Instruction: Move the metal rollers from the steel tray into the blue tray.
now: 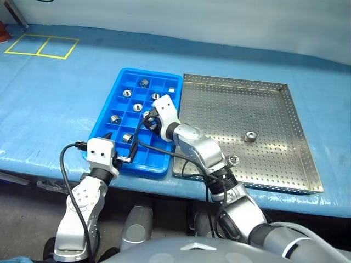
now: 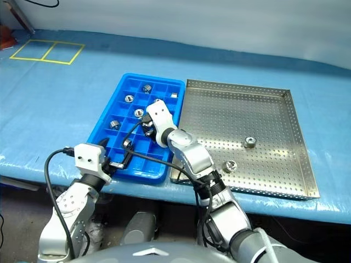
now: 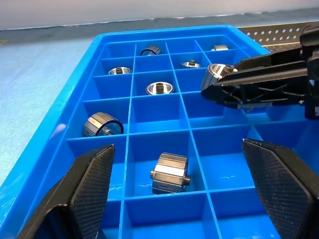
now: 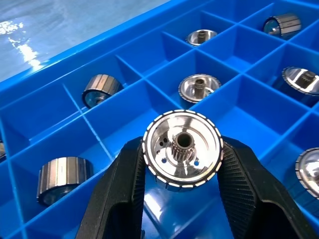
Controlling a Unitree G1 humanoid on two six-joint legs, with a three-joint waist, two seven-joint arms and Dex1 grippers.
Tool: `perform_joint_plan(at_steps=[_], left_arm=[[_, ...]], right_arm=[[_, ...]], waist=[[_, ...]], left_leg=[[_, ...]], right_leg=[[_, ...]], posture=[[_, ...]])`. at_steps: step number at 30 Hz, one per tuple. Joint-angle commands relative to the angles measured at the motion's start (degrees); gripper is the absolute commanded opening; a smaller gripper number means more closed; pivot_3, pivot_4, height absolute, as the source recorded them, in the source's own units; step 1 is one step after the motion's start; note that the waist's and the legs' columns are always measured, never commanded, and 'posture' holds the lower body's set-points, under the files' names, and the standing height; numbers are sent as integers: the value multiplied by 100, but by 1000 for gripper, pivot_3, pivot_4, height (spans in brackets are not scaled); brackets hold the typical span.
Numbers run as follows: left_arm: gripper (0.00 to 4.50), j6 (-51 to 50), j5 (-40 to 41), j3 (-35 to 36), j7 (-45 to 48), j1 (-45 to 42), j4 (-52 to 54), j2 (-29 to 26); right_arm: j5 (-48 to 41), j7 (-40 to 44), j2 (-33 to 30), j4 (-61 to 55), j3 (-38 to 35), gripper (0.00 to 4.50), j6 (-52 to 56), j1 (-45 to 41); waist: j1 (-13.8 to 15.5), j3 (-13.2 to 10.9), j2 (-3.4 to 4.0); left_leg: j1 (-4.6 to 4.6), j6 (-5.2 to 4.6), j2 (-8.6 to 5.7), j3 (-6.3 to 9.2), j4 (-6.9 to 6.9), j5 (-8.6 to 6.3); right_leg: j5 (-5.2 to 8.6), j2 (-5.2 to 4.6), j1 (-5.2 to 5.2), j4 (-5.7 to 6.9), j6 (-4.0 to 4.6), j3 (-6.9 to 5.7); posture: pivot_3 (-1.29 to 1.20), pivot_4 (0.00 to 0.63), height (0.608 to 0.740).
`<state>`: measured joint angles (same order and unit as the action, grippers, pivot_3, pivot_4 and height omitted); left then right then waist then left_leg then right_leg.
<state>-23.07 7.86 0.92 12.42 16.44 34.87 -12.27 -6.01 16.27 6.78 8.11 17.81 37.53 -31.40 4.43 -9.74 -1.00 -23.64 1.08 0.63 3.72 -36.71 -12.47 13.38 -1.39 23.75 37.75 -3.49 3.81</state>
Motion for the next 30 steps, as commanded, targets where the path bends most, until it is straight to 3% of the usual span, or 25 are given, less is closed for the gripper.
perform_joint_plan(at_steps=[1, 3, 4, 9, 16, 21, 27, 30], left_arm=[[4500, 53, 33, -43, 2, -72, 212, 10], [4500, 48, 42, -45, 11, -84, 203, 1], [4500, 44, 44, -47, 12, -96, 195, -1], [4500, 11, 64, -108, 79, -254, 107, -31], [4500, -45, 112, -234, 261, -615, -41, -77], [4500, -65, 140, -306, 403, -844, -222, -92], [4500, -40, 233, -451, 618, -1069, -439, -129], [4500, -41, 276, -533, 776, -1140, -542, -174]], right_arm=[[29, 13, 90, 112, 19, 1710, -141, -18], [103, -36, 95, 242, 22, 1710, -204, -25], [120, -81, 112, 298, -14, 2427, -226, -23], [151, -325, 76, 12, -229, 3986, -228, 94], [77, -657, -447, -1843, -896, 3986, 390, 598], [202, -818, -1340, -3185, -1544, 3986, 1339, 1093], [135, -760, -1996, -3755, -2208, 3986, 1993, 1698], [-4, -716, -2035, -3734, -2470, 3986, 2096, 1969]], waist=[[-2, 0, 0], [-4, 0, 0], [-6, 0, 0], [-6, 1, 1], [-32, -1, 3], [-146, -3, 6], [-372, -3, 6], [-447, -3, 6]], left_leg=[[0, 0, 0, 0, 0, 0], [3, 0, 0, -1, 0, 0], [3, 0, 0, -1, 0, 0], [3, 1, 0, -1, 0, 0], [-12, 2, -10, -2, -6, 0], [-15, 2, -9, -2, 0, 0], [-7, 1, -4, -7, 16, 0], [-5, 1, -4, -7, 17, 0]], right_leg=[[0, 0, 0, 0, 0, 0], [1, 0, -1, 0, 1, 0], [1, 0, -2, 0, 1, 0], [2, -1, -3, -1, 2, 0], [-3, -11, -4, -19, -6, 1], [-2, -10, 1, -20, -4, 1], [0, -7, 2, -19, -2, 4], [0, -6, 1, -19, -3, 5]], posture=[[305, 150, 740], [296, 150, 740], [296, 150, 740], [246, 150, 740], [188, 150, 740], [123, 150, 740], [77, 150, 740], [61, 150, 740]])
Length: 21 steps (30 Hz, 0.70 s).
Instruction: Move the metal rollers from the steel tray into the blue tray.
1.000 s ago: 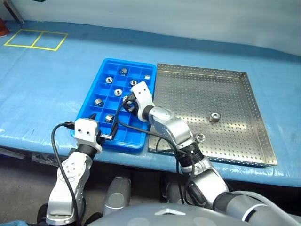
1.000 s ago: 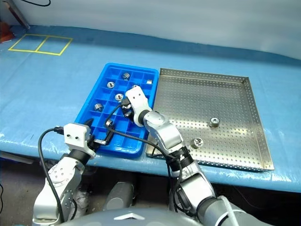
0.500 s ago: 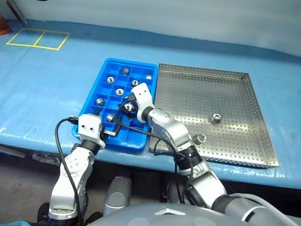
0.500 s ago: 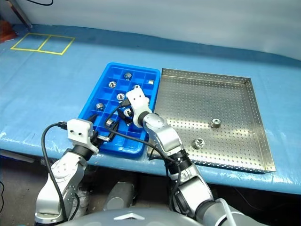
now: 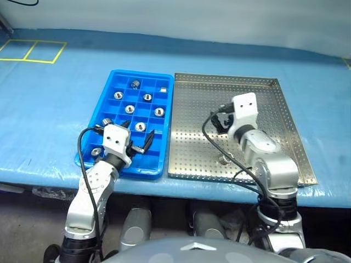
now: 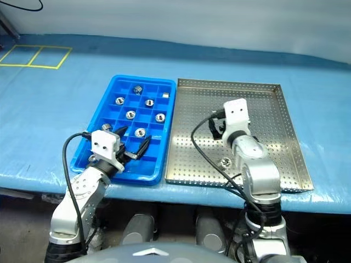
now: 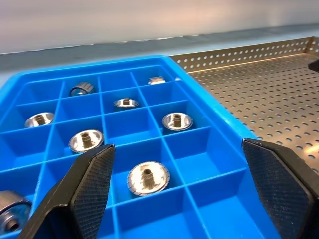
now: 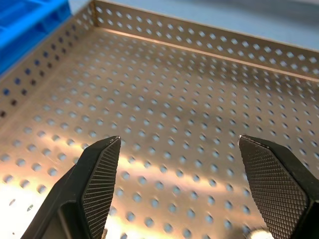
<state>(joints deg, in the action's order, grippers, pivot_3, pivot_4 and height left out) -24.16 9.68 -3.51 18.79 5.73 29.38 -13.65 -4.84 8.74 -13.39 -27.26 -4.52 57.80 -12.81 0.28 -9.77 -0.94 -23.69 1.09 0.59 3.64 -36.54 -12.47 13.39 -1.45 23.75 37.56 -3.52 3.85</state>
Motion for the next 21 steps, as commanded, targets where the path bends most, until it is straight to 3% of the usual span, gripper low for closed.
perform_joint_plan(at_steps=[1, 4, 21], left_arm=[[4500, 61, 120, -111, 186, -80, -12, -48], [4500, -7, 174, -242, 407, -112, -39, -149], [4500, -122, 510, -638, 1227, -183, -27, -589]], right_arm=[[-121, 41, -41, -175, -242, 3986, 43, 174], [-119, -23, -2, -44, -319, 4489, -120, 310], [-219, -250, 195, 1253, -695, 4489, -927, 269]], waist=[[-66, 0, 0], [-131, 0, 0], [-160, -1, 2]], left_leg=[[0, 0, 0, -2, -1, 0], [1, 0, 0, -7, -6, 0], [0, -1, 1, -9, -27, 0]], right_leg=[[0, 0, 0, 0, -1, 2], [-2, -1, 0, 0, -5, 6], [-3, 0, -5, 8, -8, 9]], posture=[[56, 150, 740], [50, 150, 740], [65, 150, 740]])
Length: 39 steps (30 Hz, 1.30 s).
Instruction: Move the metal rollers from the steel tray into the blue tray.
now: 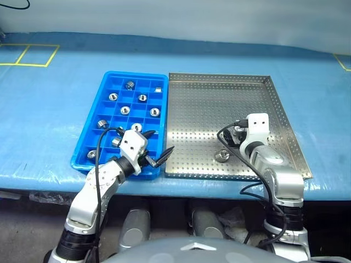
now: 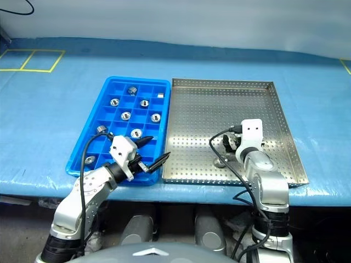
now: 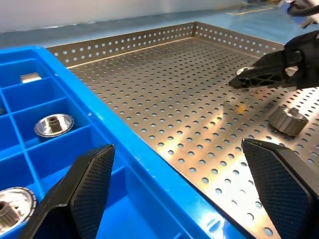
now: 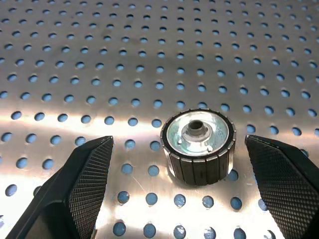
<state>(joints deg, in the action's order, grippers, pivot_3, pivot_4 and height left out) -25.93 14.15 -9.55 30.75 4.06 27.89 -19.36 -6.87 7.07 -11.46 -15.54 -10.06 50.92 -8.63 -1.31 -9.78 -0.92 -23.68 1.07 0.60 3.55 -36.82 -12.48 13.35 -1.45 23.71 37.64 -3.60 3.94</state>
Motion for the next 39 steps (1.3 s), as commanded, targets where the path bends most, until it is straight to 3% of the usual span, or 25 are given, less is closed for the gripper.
perform_joint_plan(at_steps=[1, 3, 11, 12, 19, 29, 39], left_arm=[[4500, 59, 59, -38, 20, -9, 131, -15], [4500, 70, 44, -36, -18, 14, 148, 5], [4500, 152, -1, -3, -203, 95, 206, 68], [4500, 173, -9, 12, -238, 108, 212, 78], [4500, 418, -78, 473, -795, 310, 292, 270], [4500, 498, 42, 1152, -998, 1116, 906, 120], [4500, 443, 27, 1084, -1182, 1439, 1172, 198]], right_arm=[[-19, -92, -3, 149, -144, 4489, -281, -166], [-27, -96, -21, 210, -136, 4489, -340, -186], [-23, -65, -57, -13, 102, 1916, -367, -296], [-15, -50, -55, -112, 196, 1843, -352, -332], [-191, 164, 329, -717, 1189, 1843, -192, -847], [-181, 550, 944, -487, 2689, 1843, -134, -1520], [-371, 1144, 352, -994, 3523, 1843, 869, -1492]], waist=[[-1, 0, 0], [9, 0, 0], [25, 0, 0], [23, 0, 1], [19, -4, 6], [243, -5, 5], [442, -6, 6]], left_leg=[[0, 0, 0, 0, 0, 0], [2, 0, 0, 0, -2, 0], [1, 0, 0, 0, -2, 0], [1, 0, 0, 0, -2, 0], [2, 0, 4, 2, -2, 0], [-4, 0, -4, 16, 6, -1], [-4, 1, -2, 18, 2, -1]], right_leg=[[0, 0, 0, 0, 0, 0], [0, 0, -2, 3, 0, 1], [0, 0, -1, 4, -1, 1], [0, 0, -1, 5, -1, 1], [0, 5, 2, 10, 0, 2], [2, -3, 2, 1, 4, -8], [6, -5, 1, -1, 8, -15]], posture=[[65, 150, 740], [72, 150, 740], [86, 150, 740], [86, 150, 740], [132, 150, 740], [249, 150, 740], [272, 150, 740]])
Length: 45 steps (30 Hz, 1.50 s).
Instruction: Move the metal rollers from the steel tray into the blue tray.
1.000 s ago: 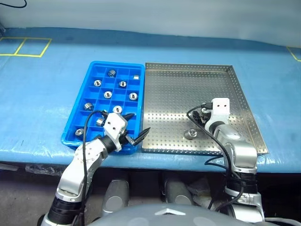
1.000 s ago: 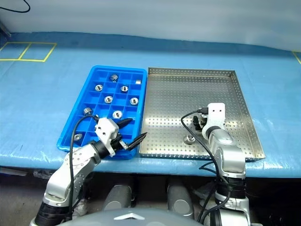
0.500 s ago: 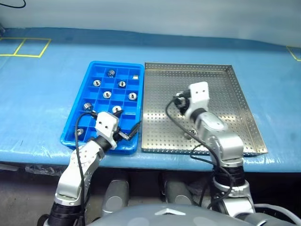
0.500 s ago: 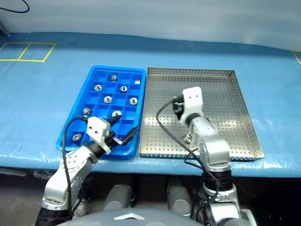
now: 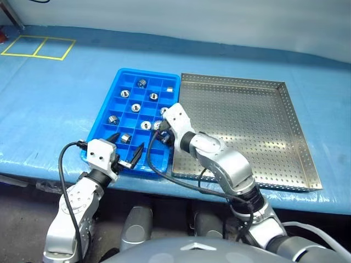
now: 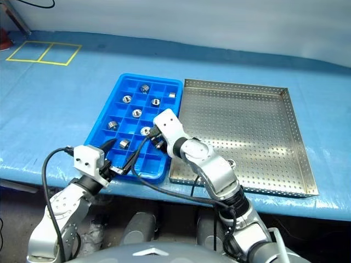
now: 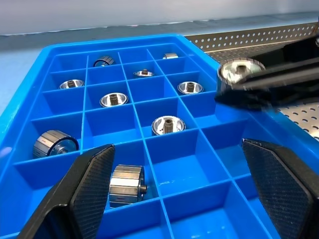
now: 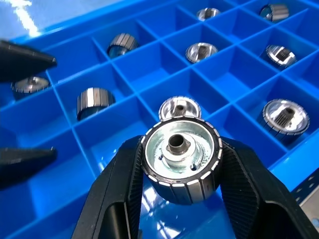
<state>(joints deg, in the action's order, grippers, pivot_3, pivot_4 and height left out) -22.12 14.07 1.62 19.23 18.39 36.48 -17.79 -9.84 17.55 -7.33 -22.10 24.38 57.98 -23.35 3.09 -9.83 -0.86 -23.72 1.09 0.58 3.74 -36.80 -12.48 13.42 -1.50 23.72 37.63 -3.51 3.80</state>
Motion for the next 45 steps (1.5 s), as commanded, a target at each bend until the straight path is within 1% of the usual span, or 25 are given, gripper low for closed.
perform_joint_plan(at_steps=[1, 7, 13, 14, 18, 20, 22, 26, 29, 33, 37, 41, 45], left_arm=[[4500, 68, 43, -55, -27, 0, 299, 46], [4500, 83, 52, -175, -12, -86, 207, 76], [4500, 105, 102, -190, 99, -190, 72, 45], [4500, 103, 99, -192, 113, -205, 60, 43], [4500, 125, 107, -196, 199, -253, -23, 39], [4500, 137, 118, -196, 242, -275, -71, 39], [4500, 153, 121, -197, 284, -299, -122, 31], [4500, 206, 136, -203, 345, -326, -199, 10], [4500, 266, 136, -216, 395, -370, -285, 10], [4500, 289, 124, -252, 446, -469, -385, 15], [4500, 272, 118, -293, 502, -589, -449, 2], [4500, 208, 129, -350, 562, -742, -480, -27], [4500, 98, 145, -441, 692, -896, -458, -140]], right_arm=[[-76, 95, -92, -310, 112, 1843, 264, -24], [75, 75, -259, 53, 340, 1843, 549, -92], [162, 84, -118, 673, 564, 1843, 475, -201], [194, 85, -104, 746, 586, 1843, 448, -213], [246, 79, -31, 1033, 525, 1843, 351, -174], [247, 91, -47, 1001, 453, 2562, 355, -143], [271, 52, -89, 857, 346, 3148, 360, -99], [289, -72, -159, 445, 43, 4394, 365, -17], [239, -174, -212, -143, -437, 4453, 357, 123], [111, -361, -218, -1009, -1393, 4453, 462, 459], [103, -558, -345, -1542, -2178, 4453, 709, 1011], [58, -592, -497, -1843, -2572, 4453, 1007, 1626], [-191, -524, -374, -2258, -2881, 4453, 1388, 1984]], waist=[[4, 0, 0], [6, 3, -1], [-43, 20, -5], [-48, 27, -6], [-38, 41, -3], [-31, 45, -2], [-24, 48, 3], [22, 48, 2], [61, 47, 4], [60, 45, 2], [-60, 45, 3], [-152, 44, 4], [-246, 42, 7]], left_leg=[[-1, 0, 1, 0, 1, 0], [4, 0, 3, -1, 8, 0], [18, 0, 5, -3, 7, 0], [19, 0, 5, -3, 7, 0], [20, 1, 3, -2, 7, -1], [18, 1, -1, 3, 9, -1], [19, 0, 0, 6, 15, -1], [12, -4, -11, 11, 7, -3], [-2, -8, -12, 15, -7, -5], [-12, -10, -14, 13, -10, -7], [-27, -10, -7, 4, 19, -7], [-8, -7, -5, 1, 73, -5], [-7, -7, 1, 2, 86, -6]], right_leg=[[0, 1, 2, 0, 0, -1], [2, 3, 1, 0, 3, -2], [2, 3, -8, 1, 3, -2], [2, 3, -9, 1, 3, -2], [3, 1, -7, -3, 3, -2], [3, -1, -4, -17, 1, -5], [-4, -1, -11, -51, -10, -9], [-9, -9, -23, -73, -18, -9], [-9, -13, -20, -76, -19, -9], [-11, -15, -12, -79, -21, -9], [-16, -8, -4, -72, -23, -7], [-10, -6, -2, -74, -11, -6], [-14, 3, 4, -72, -7, -6]], posture=[[272, 150, 740], [252, 150, 740], [252, 150, 740], [217, 150, 740], [205, 150, 740], [196, 150, 740], [187, 150, 740], [172, 150, 740], [162, 150, 740], [146, 150, 740], [124, 150, 740], [103, 150, 740], [81, 150, 740]])
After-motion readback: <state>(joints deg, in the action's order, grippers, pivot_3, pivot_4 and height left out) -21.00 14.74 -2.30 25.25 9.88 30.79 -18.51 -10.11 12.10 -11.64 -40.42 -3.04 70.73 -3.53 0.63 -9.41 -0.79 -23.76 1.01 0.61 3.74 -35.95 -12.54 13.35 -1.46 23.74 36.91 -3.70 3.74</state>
